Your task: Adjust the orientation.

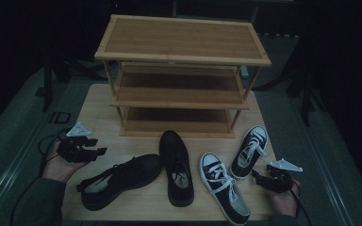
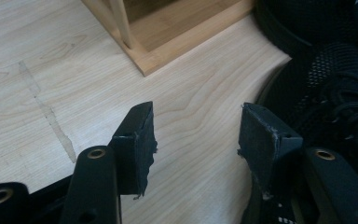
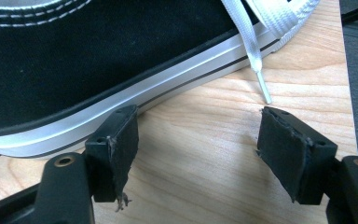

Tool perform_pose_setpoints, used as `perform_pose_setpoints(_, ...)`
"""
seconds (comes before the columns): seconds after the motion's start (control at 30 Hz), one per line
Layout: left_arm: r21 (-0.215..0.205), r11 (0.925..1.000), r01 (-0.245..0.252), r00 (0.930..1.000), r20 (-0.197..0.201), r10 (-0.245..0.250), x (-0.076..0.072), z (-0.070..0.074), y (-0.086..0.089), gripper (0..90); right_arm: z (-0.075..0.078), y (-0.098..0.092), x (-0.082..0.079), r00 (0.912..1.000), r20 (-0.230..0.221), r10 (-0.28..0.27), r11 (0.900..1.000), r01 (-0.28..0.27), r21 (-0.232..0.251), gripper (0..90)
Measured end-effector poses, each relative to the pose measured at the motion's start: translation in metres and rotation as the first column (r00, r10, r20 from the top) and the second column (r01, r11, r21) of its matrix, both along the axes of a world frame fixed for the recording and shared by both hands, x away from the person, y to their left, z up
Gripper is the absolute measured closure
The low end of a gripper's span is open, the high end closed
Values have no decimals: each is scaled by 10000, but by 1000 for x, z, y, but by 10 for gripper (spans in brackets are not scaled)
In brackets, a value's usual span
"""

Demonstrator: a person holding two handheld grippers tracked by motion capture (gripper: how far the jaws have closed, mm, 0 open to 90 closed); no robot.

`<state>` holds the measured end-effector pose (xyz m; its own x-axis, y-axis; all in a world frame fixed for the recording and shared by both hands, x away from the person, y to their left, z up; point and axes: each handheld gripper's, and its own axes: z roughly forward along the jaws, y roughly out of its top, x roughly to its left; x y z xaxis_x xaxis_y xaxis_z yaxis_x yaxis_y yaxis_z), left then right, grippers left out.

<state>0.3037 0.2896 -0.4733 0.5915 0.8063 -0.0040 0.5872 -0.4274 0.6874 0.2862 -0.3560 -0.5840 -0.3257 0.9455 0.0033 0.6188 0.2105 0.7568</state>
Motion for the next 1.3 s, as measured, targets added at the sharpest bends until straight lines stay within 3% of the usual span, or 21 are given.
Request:
perform_pose_setpoints(0.23, 68, 9997, 215, 9997, 72, -216, -5, 5, 0, 481, 0, 0, 0, 10000, -8, 5, 10000, -5, 12, 288)
perform_pose_setpoints(0.4, 100, 9988, 473, 9987, -190, -472, -7, 6, -2, 503, 0, 0, 0, 10000, -13, -4, 10000, 4, 24, 288)
perform_pose_setpoints(0.8, 292, 9951, 945, 9953, -236, -938, -14, 11, -5, 520, 0, 0, 0, 10000, -19, 1, 10000, -1, 29, 286)
perform_pose_setpoints(1.3, 316, 9890, 1442, 9879, -618, -1421, -20, 10, -9, 527, 0, 0, 0, 10000, -18, 14, 10000, -14, 34, 285)
